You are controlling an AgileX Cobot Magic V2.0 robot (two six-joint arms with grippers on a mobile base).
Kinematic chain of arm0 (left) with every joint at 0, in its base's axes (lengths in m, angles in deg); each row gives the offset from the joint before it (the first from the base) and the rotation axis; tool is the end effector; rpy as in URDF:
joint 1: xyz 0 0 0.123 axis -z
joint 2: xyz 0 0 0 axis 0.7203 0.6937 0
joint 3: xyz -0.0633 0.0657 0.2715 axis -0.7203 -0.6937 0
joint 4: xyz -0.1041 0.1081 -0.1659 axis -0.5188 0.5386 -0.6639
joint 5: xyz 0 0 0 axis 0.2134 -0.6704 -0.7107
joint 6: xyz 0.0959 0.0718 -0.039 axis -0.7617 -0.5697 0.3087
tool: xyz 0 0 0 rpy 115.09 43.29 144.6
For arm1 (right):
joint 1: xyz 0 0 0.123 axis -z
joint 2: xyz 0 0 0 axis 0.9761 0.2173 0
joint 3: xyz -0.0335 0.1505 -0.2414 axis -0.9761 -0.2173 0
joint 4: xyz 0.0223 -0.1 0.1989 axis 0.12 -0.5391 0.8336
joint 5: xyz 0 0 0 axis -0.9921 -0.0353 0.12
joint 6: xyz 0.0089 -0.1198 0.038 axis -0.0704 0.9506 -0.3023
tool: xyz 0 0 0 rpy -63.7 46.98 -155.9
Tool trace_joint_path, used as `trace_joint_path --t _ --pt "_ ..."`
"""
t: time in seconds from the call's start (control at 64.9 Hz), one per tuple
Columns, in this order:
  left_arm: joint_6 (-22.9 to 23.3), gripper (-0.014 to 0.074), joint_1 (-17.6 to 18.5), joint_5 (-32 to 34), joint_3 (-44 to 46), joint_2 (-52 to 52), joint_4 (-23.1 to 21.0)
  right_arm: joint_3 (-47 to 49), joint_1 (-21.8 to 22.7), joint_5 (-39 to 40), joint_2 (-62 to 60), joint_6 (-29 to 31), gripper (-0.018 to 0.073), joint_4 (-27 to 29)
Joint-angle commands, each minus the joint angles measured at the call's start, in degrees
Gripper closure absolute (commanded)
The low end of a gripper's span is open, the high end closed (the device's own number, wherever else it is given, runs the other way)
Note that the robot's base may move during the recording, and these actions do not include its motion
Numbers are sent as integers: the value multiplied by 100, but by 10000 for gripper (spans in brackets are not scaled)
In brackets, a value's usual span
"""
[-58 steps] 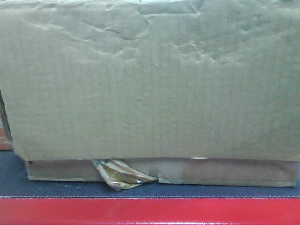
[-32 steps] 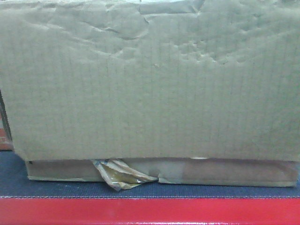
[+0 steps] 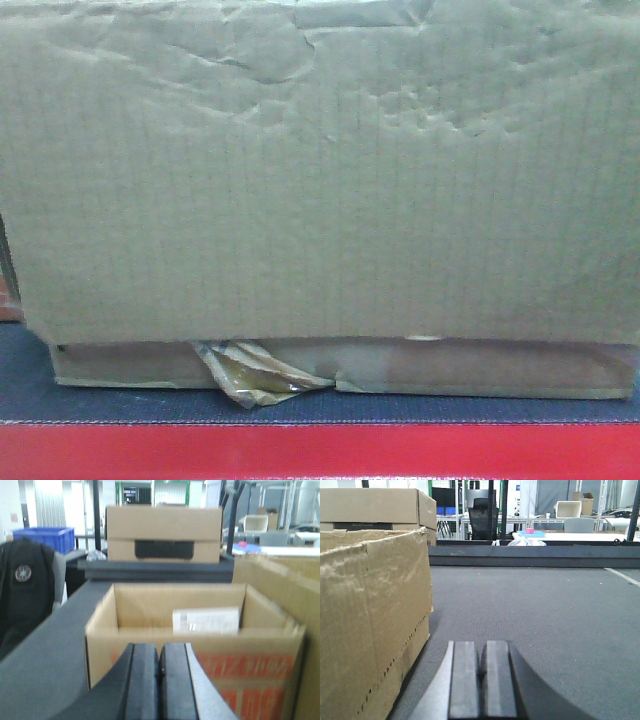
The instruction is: Stack two boxes on right shelf middle
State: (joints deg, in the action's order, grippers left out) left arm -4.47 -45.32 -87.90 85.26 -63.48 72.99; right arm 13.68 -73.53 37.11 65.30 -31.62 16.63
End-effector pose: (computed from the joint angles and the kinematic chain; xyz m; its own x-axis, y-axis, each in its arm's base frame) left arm 0.0561 -0.0006 0.2390 0.1002 0.0182 -0.9948 0.0096 0.9998 0.0193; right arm 0.0615 -0.0038 0.2110 0.0484 0.0494 -0.9976 0.0631 0.9966 0.0524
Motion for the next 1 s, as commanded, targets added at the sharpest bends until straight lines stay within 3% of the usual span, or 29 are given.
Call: trace_joint_path --t 0.0,0.154,0.401,0.585,0.847,0.986 --pt "51 707 -1 -378 575 154 8 1 19 115 -13 -1 721 -30" --pt "51 707 -1 -1377 1682 1043 8 1 19 115 -13 -1 721 -30" --pt "51 707 -1 -3166 3554 3318 8 1 19 115 -13 -1 721 -30" --pt "51 707 -1 -3398 4398 4702 -430 1 19 115 -13 -1 721 -30" --pt "51 707 -1 -3428 4921 5622 -1028 1 19 115 -13 -1 721 -30" --pt "-84 707 -141 -4310 5685 6167 -1095 1 19 115 -13 -1 721 -30"
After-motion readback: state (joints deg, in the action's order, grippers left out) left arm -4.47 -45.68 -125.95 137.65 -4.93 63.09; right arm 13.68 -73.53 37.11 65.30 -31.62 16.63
